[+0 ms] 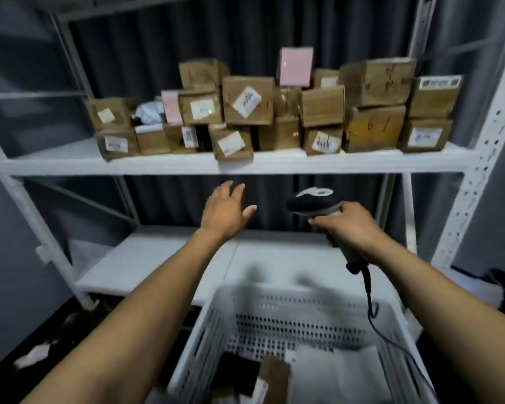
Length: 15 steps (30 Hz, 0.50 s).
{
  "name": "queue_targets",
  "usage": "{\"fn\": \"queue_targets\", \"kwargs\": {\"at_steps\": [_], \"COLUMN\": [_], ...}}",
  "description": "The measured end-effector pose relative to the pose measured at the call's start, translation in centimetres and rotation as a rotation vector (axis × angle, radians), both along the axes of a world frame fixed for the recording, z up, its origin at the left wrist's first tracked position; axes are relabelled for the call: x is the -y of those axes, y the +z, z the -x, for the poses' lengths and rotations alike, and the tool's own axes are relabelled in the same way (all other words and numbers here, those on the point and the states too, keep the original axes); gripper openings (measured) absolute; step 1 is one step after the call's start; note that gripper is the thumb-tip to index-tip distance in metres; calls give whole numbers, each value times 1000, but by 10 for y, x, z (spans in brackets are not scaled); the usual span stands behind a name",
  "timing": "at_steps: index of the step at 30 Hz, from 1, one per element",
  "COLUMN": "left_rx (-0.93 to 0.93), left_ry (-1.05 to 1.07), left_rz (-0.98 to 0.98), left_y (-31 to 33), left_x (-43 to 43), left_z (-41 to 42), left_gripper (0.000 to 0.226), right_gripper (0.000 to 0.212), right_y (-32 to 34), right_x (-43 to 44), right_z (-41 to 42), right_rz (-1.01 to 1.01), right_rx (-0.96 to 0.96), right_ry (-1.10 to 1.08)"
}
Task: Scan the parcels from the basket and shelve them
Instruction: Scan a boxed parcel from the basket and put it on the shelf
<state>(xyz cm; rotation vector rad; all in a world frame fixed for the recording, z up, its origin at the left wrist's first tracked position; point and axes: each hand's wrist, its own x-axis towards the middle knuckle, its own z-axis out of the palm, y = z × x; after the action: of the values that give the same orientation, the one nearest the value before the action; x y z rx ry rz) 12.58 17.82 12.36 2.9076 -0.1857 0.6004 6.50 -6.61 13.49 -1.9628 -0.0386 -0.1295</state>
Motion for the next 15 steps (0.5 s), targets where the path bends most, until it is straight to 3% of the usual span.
{"fn": "queue_targets", "kwargs": {"at_steps": [9,15], "left_rx": [-446,-640], "left_ry": [36,89], "left_rz": [22,60], "left_y": [-203,-318], "left_x": [3,10], "left_z": [54,73], "left_gripper": [66,64], "right_gripper": [15,21], "right_y": [-159,-261], "right_x": [6,6], "right_z": [27,27], "right_rz": [103,172], "right_rx": [-264,-347], "right_ry": [34,93]}}
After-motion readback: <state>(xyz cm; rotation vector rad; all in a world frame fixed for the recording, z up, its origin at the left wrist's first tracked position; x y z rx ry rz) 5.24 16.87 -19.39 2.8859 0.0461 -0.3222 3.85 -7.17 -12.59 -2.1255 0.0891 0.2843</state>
